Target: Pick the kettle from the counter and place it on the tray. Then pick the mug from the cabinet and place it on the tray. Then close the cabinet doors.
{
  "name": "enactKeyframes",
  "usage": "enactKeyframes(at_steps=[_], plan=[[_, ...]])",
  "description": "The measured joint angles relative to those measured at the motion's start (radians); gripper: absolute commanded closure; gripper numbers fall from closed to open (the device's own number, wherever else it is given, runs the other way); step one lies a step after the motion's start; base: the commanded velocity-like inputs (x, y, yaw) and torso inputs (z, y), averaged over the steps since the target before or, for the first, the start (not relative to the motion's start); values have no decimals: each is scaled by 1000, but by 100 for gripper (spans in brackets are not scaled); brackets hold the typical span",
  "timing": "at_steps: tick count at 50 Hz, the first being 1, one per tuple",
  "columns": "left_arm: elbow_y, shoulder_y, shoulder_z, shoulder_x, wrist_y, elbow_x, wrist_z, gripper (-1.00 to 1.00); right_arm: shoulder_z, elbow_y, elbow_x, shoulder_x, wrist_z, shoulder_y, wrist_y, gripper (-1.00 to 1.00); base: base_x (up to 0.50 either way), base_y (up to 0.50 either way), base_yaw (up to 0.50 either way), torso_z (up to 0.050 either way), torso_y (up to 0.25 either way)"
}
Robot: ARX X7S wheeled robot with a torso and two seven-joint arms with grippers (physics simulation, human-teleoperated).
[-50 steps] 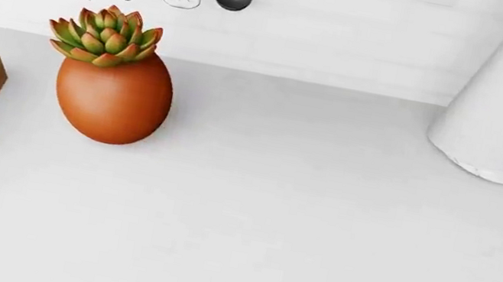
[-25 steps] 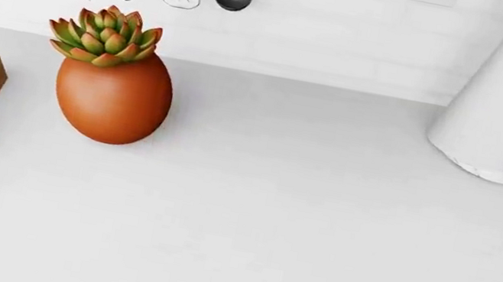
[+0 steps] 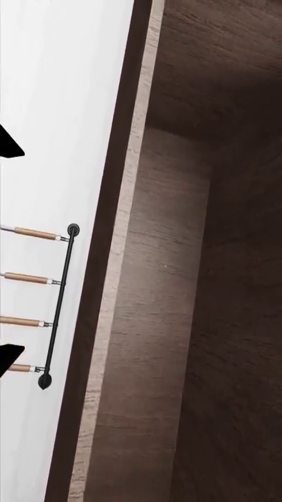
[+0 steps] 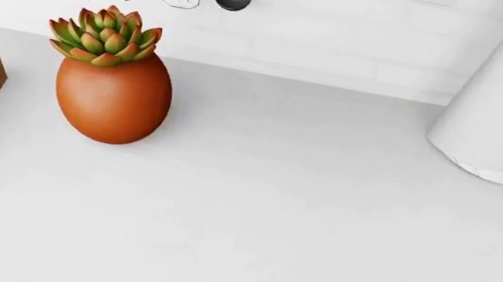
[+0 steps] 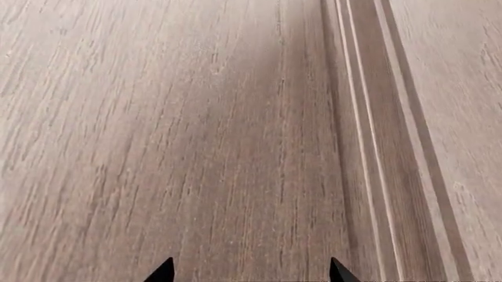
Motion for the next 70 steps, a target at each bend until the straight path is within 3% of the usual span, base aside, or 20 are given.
enactKeyframes(at_steps=[27, 47, 70], plan=[[7, 64, -122, 36, -67, -19, 8, -100, -58, 69, 56, 0, 74, -34, -128, -100, 3, 1, 3, 0, 0], [13, 90, -162, 60, -91, -20, 13, -100, -89, 26, 87, 5, 111, -98, -191, -100, 3, 2, 3, 0, 0], [15, 108, -176, 84, -104, -7, 25, -100, -88, 18, 260, 8, 125, -192, -233, -100, 2, 2, 3, 0, 0]])
